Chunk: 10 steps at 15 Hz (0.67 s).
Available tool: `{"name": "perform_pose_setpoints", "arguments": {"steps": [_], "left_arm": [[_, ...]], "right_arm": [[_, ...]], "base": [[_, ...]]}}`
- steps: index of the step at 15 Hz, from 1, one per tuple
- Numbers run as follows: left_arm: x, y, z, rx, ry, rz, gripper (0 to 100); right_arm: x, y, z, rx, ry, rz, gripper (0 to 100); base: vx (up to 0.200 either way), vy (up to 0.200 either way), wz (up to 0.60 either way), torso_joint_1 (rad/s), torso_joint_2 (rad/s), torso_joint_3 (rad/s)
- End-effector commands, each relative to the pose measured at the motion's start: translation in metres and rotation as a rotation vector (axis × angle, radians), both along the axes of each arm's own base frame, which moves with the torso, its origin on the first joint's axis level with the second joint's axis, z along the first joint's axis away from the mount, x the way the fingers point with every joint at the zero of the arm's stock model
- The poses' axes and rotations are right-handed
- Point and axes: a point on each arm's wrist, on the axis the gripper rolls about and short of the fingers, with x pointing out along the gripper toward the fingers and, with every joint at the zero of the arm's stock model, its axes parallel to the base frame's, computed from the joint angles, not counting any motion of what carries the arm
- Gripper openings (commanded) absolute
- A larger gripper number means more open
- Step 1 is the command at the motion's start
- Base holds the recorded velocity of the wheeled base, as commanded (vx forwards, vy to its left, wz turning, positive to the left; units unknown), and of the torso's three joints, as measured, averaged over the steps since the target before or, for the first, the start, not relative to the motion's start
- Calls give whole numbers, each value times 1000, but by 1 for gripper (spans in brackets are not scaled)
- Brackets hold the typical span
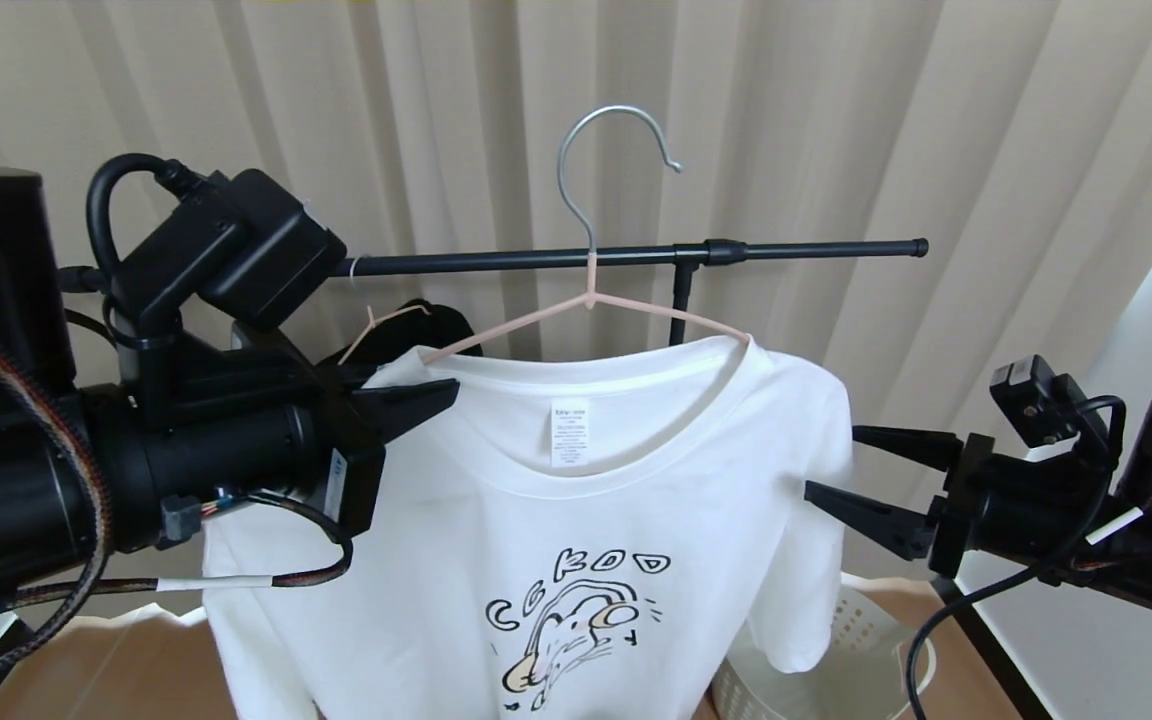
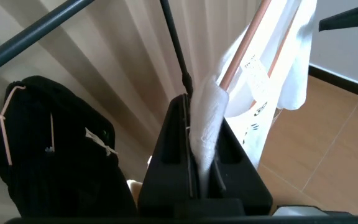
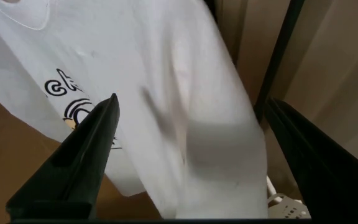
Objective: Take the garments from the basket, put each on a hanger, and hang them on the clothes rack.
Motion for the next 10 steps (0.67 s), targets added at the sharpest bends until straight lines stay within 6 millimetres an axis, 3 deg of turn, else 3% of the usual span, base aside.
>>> {"name": "perform_pose_setpoints", "arguments": {"steps": [1,9,10], "left_arm": [[-4,5,4,-13,-17,8,0],[-14,12,7,-30,-28,9,0],[-15,13,7,-32,-31,9,0]], "right_arm": [[2,-1,-3,-2,12,-5,100],[14,0,-16,-41,38,-46,100],[14,0,-16,-41,37,-46,0]], "base": [[0,0,0,0,0,0],[0,0,0,0,0,0],[0,0,0,0,0,0]]}}
